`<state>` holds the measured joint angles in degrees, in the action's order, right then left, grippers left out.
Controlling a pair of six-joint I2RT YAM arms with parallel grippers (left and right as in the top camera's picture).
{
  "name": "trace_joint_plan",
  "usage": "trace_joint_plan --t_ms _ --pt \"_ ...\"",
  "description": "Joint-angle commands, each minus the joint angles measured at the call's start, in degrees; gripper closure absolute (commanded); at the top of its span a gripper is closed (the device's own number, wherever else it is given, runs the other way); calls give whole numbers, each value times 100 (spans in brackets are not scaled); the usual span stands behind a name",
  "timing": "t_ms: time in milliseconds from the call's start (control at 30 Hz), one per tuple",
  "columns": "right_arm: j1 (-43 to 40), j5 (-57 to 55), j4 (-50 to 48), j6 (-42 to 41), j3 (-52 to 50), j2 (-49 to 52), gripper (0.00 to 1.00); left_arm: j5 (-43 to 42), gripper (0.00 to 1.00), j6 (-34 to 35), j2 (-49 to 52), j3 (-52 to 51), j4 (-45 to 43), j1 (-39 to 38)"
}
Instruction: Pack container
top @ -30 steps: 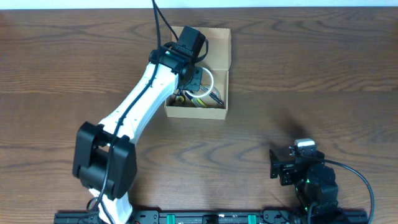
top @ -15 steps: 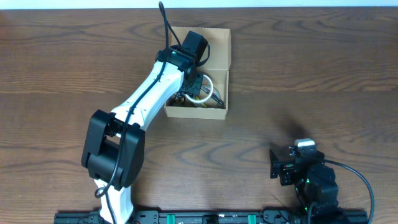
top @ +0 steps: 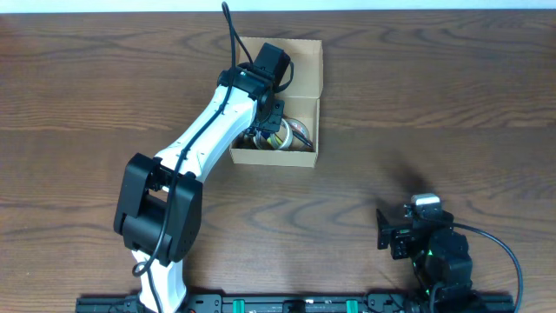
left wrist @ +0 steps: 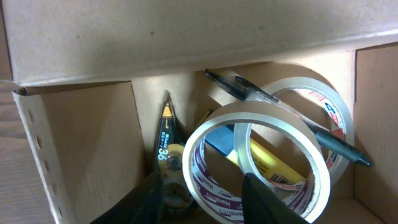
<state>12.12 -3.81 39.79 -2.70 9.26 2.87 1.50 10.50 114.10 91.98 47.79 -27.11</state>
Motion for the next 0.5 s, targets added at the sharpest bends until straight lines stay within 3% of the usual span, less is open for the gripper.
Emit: trace_joint_plan --t_ms 0,33,100,467 --pt "-57 0 7 61 -11 -35 1 87 51 20 -289 116 13 13" --pt "-57 -2 7 61 -11 -35 1 168 45 22 -444 116 17 13" --pt "-57 -2 7 61 -11 -35 1 278 5 20 -748 116 17 13" --pt "-57 -2 7 61 -11 -35 1 918 4 20 -2179 103 22 22"
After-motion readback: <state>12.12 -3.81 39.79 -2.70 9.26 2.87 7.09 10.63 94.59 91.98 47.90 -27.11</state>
